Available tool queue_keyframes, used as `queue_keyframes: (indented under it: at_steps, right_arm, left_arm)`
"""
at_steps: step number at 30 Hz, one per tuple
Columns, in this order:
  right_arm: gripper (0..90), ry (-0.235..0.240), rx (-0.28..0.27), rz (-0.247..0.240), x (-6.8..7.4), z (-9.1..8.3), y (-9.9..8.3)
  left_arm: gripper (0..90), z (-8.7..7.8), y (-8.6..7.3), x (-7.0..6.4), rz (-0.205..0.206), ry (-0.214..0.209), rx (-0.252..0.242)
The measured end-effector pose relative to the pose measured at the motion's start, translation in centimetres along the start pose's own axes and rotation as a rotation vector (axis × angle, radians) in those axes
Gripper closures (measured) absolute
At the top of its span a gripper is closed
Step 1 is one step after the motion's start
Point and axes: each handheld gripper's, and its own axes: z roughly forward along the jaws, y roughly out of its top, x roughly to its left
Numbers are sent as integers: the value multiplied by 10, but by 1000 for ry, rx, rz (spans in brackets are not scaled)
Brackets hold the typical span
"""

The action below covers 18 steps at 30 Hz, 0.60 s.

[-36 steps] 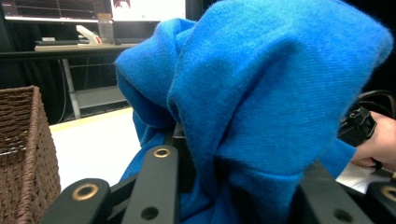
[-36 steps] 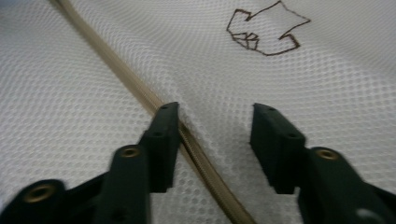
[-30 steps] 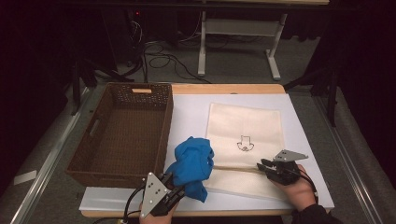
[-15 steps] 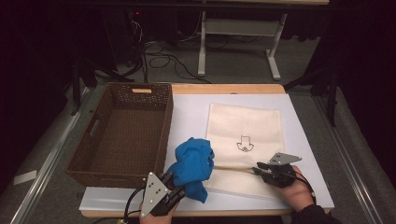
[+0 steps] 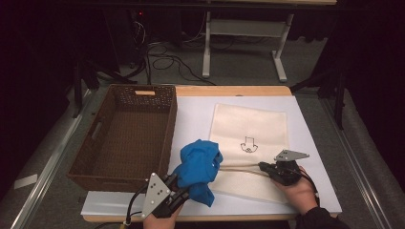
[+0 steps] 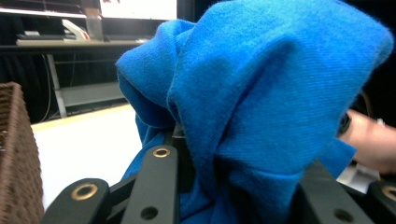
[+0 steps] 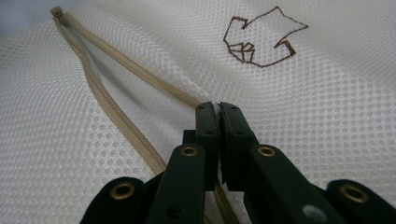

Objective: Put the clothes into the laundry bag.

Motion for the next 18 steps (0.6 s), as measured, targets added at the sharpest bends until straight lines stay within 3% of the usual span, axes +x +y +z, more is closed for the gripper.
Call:
queue_keyframes:
  at_steps: [4, 7, 13, 18]
  right_arm:
    - [884, -7, -39, 3, 8, -2, 6]
    - [884, -2, -78, 8, 13, -6, 11]
    - [885, 1, -100, 10, 13, -11, 10]
    - [884, 6, -106, 11, 11, -15, 9]
  left_arm:
    - [703, 3, 2, -2, -8, -8, -13]
    - [704, 11, -4, -14, 6, -55, 27]
    - [703, 25, -19, -40, 18, -181, 93]
    - [703, 38, -28, -50, 11, -201, 128]
